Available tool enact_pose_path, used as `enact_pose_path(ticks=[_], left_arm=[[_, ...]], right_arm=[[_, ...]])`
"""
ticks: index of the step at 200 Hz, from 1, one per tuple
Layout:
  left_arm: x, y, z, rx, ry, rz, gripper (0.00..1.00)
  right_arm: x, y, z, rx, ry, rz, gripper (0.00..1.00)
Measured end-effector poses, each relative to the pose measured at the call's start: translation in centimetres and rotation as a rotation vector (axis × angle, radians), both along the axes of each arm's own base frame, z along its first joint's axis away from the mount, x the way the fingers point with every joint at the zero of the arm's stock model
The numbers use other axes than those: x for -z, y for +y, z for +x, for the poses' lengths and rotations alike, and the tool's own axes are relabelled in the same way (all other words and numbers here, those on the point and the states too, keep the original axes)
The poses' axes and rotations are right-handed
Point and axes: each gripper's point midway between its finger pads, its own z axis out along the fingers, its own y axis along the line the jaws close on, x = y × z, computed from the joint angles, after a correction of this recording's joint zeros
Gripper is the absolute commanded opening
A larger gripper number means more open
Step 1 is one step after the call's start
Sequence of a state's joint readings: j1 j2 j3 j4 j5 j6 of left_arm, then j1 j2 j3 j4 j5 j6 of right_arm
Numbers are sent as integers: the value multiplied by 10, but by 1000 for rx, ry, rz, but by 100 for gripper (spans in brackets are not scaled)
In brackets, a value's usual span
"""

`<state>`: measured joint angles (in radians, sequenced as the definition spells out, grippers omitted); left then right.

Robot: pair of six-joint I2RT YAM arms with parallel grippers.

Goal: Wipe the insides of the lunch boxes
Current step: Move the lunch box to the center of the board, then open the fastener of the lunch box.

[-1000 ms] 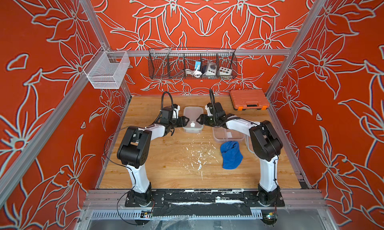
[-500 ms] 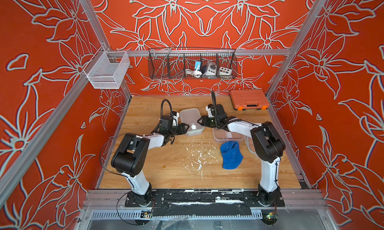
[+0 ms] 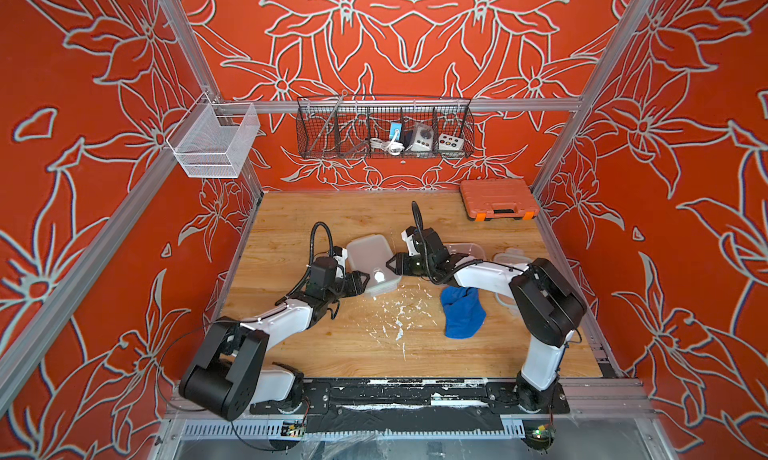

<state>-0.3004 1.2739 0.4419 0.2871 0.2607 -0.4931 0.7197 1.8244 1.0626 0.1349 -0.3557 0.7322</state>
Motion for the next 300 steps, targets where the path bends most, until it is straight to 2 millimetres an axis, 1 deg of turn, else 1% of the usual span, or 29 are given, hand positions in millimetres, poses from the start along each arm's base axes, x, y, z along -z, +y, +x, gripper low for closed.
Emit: enact_pose_path(ticks=[10, 17, 39, 56, 69, 87, 102, 114, 123, 131, 143, 165, 177, 193, 222, 248, 263, 300], left_arm=[[-1, 6, -5, -23, 2, 20, 64], [-3, 9, -8, -35, 2, 31, 65], [-15, 18, -7, -77, -16, 69, 67], [-31, 25, -1, -106, -40, 103, 67], [-47, 29, 5, -126, -68, 123, 68], [-71, 32, 11, -145, -119, 136, 69], [-91, 28, 15, -126, -176, 120, 68], [-100, 20, 17, -94, -208, 95, 68], [-103, 14, 19, -63, -219, 78, 67], [-101, 7, 21, -31, -215, 63, 65], [-96, -2, 24, 11, -201, 58, 63], [-72, -12, 26, 70, -146, 61, 60], [-62, -15, 25, 90, -125, 67, 59], [-55, -17, 24, 103, -113, 69, 58], [-55, -22, 25, 117, -126, 71, 53], [-50, -26, 26, 125, -127, 85, 51], [-44, -29, 25, 132, -116, 96, 50], [-29, -41, 18, 159, -95, 131, 50]], right_arm=[[0, 4, -8, -12, 8, 1, 52], [0, 6, -13, -20, 16, 2, 54], [1, 9, -21, -28, 31, -7, 59], [1, 2, -25, -14, 38, -26, 62], [-2, -7, -29, 7, 41, -47, 64], [-18, -19, -30, 50, 20, -54, 67], [-36, -28, -32, 92, -6, -31, 67], [-47, -35, -33, 129, -18, -3, 67], [-51, -39, -35, 155, -19, 20, 67], [-50, -42, -37, 176, -11, 42, 67], [-43, -46, -40, 209, 12, 66, 67], [-21, -55, -47, 274, 72, 99, 67], [-13, -56, -49, 301, 96, 117, 67], [-12, -50, -49, 326, 112, 159, 67], [-18, -32, -46, 341, 119, 246, 67], [-16, -24, -44, 375, 134, 295, 67], [-12, -22, -43, 393, 146, 318, 66], [10, -19, -41, 431, 191, 342, 66]])
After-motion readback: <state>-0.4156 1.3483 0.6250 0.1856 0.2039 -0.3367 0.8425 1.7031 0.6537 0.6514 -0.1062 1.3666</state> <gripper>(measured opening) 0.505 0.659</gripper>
